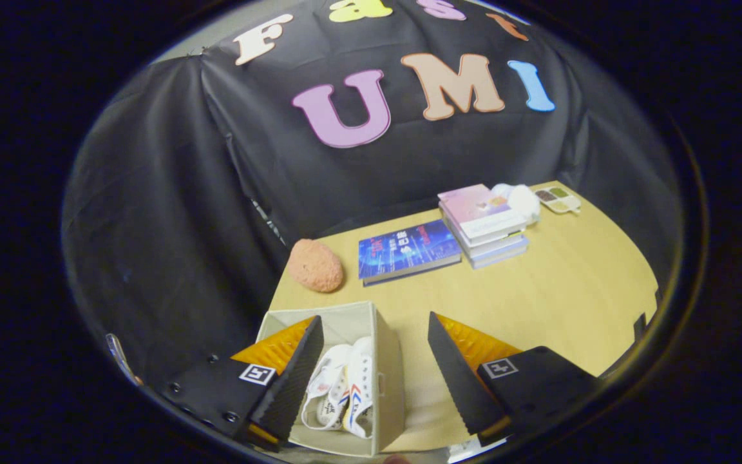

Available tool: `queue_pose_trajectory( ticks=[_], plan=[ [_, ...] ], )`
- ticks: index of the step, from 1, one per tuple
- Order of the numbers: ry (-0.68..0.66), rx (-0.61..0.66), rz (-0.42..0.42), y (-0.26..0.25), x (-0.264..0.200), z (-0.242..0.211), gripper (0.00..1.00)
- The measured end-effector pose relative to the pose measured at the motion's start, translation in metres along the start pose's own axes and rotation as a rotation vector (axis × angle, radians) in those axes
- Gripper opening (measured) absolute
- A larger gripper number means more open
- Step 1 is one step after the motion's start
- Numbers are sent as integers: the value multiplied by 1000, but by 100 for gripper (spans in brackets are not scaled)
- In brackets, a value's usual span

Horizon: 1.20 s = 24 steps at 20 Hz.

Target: Open the storage box then place both shoes into the box .Put the left shoe in first, then the right shoe, with the right side of both shoes facing outward in a uniform manner.

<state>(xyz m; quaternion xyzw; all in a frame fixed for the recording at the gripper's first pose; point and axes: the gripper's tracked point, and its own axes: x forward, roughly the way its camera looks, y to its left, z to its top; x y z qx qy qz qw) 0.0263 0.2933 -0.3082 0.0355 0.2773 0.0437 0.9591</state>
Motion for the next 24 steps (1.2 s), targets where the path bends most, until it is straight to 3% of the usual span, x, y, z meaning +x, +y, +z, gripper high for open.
queue_pose_trajectory(
  ticks=[10,18,24],
  plan=[
    [-416,-35,7,-55,-69,107,99],
    [-551,-124,-32,-100,-122,176,99],
    [-567,-148,-11,-122,-136,197,99]
  ],
)
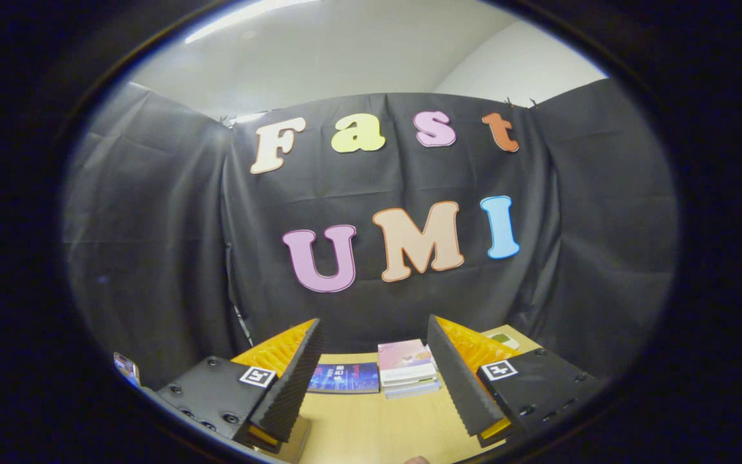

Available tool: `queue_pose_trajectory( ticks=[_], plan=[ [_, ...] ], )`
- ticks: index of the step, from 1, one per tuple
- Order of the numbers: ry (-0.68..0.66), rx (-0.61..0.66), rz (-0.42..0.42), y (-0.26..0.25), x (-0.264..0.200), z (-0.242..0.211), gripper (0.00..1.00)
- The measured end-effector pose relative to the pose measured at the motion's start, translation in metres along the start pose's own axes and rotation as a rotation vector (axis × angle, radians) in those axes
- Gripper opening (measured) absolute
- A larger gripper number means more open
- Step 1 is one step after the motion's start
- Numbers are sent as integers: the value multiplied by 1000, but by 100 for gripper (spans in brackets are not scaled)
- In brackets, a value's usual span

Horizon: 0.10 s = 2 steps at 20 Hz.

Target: Open the storage box then place both shoes into the box .Put the left shoe in first, then the right shoe, with the right side of both shoes facing outward in a uniform manner.

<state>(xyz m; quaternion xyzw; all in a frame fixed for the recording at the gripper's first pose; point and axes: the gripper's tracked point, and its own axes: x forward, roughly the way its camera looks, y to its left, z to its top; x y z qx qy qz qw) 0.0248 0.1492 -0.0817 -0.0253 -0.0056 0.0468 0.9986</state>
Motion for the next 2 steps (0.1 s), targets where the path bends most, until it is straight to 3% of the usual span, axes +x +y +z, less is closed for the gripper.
queue_pose_trajectory(
  ticks=[2],
  plan=[
    [-5,3,-1,-10,1,6,99]
  ],
)
